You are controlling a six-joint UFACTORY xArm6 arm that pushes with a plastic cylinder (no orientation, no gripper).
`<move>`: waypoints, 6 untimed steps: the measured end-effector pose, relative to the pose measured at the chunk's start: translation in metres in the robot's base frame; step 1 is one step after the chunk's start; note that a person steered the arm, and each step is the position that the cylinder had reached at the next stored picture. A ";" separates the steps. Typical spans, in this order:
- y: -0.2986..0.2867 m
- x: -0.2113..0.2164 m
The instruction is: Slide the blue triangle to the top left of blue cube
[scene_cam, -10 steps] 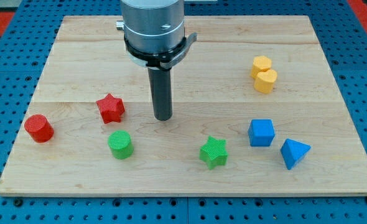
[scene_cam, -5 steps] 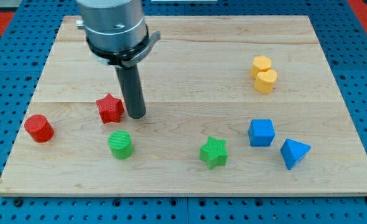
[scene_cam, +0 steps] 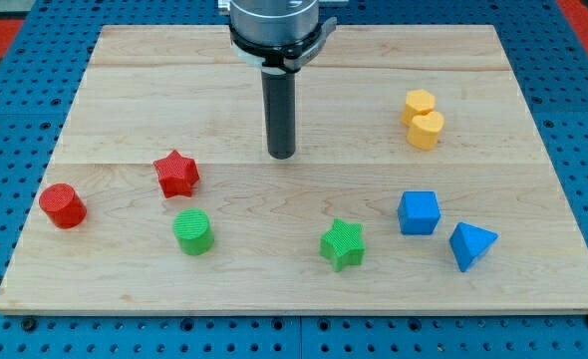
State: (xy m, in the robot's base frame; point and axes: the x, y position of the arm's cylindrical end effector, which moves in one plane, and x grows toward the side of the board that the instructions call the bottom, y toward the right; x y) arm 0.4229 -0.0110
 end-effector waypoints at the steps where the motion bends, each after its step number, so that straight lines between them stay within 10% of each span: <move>1: 0.055 0.004; 6: 0.197 0.146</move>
State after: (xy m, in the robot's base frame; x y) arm 0.5689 0.1858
